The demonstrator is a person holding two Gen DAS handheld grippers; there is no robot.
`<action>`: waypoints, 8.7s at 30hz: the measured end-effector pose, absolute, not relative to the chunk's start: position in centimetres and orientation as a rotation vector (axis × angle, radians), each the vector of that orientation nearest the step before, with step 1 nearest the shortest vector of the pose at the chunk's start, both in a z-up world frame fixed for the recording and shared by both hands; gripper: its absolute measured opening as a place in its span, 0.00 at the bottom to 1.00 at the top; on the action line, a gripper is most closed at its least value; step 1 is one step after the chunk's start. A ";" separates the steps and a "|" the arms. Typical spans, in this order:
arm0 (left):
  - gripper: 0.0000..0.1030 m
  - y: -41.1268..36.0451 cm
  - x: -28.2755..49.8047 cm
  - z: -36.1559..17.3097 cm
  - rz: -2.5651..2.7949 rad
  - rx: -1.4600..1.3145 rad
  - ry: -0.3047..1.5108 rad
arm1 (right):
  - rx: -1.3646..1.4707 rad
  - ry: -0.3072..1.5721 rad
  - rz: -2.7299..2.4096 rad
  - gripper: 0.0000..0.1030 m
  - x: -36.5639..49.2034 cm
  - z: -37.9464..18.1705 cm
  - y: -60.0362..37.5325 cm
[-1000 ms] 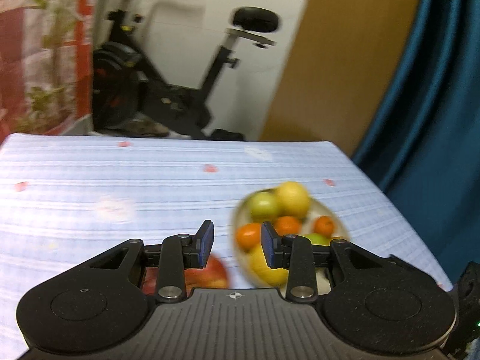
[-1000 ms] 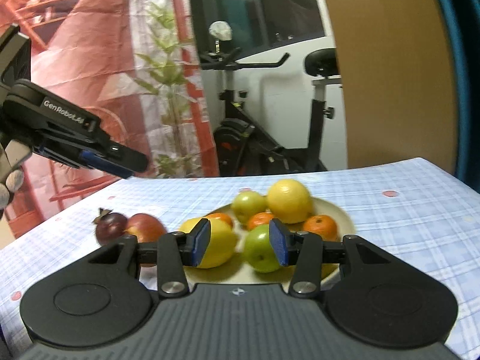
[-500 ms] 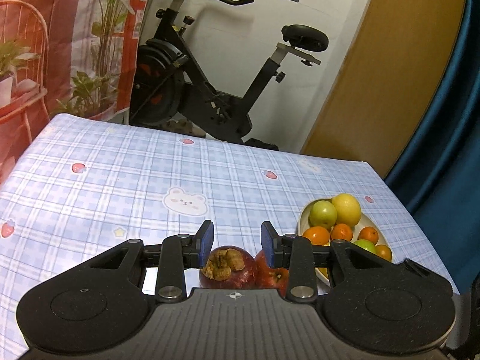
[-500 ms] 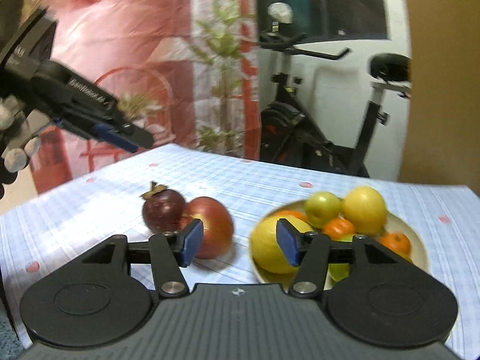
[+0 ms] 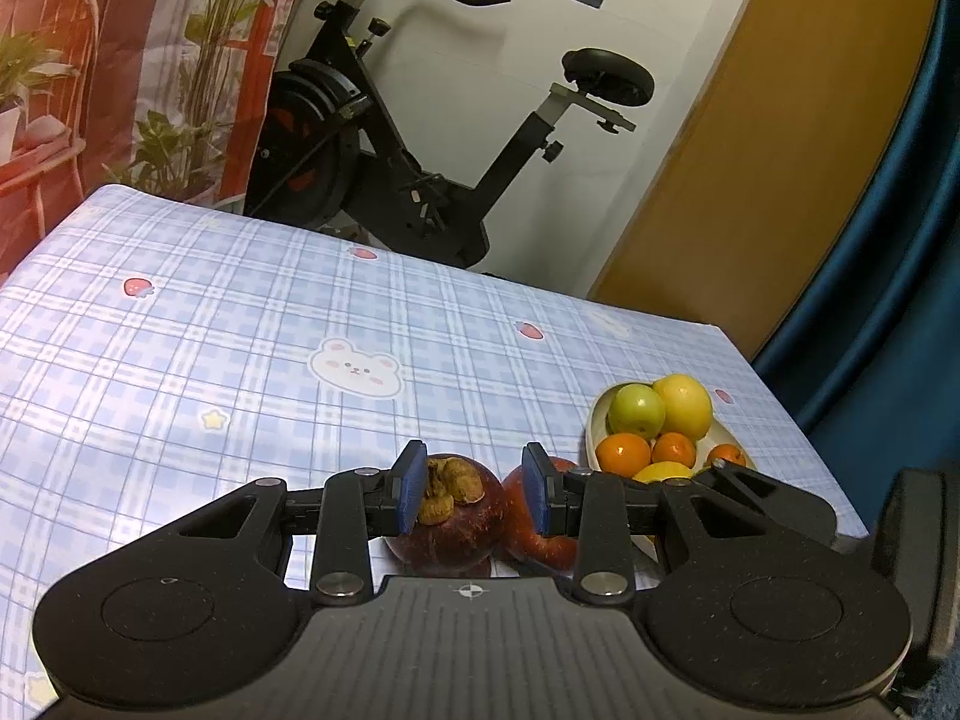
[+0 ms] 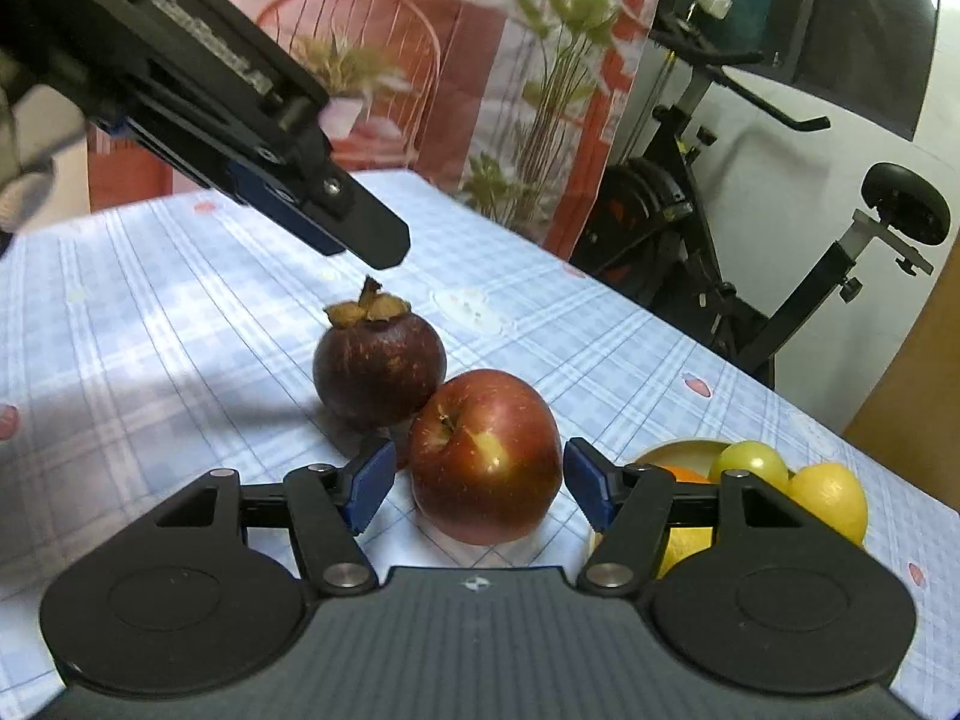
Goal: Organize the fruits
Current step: 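Move the left gripper back to the red apple beside the mangosteen, then grasp the red apple with the left gripper, then lower the red apple onto the plate and open the left gripper, then move the left gripper to the dark purple mangosteen, then grasp the mangosteen with the left gripper, then place the mangosteen on top of the plate fruit and open the left gripper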
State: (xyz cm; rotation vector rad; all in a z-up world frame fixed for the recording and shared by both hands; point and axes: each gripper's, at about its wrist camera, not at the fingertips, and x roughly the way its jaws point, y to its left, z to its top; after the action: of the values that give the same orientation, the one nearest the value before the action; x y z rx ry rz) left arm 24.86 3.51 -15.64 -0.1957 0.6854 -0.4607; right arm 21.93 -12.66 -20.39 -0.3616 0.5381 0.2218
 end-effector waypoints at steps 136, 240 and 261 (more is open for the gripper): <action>0.60 -1.0 23.6 -13.1 -0.518 -0.079 0.654 | 0.120 0.253 0.116 0.69 11.4 -17.1 -21.2; 0.61 -13.3 30.6 -19.0 -0.706 -0.005 0.798 | 0.173 0.475 -0.060 0.62 19.5 -15.8 -25.5; 0.62 -12.3 29.7 -17.8 -0.668 0.002 0.771 | 0.170 0.486 -0.090 0.66 18.9 -15.0 -25.5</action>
State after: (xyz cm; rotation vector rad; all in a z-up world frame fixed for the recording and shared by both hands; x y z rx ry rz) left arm 29.69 -12.30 -17.85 0.0023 0.7706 -0.6682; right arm 18.90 -25.55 -15.04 0.1704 0.4863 -0.0900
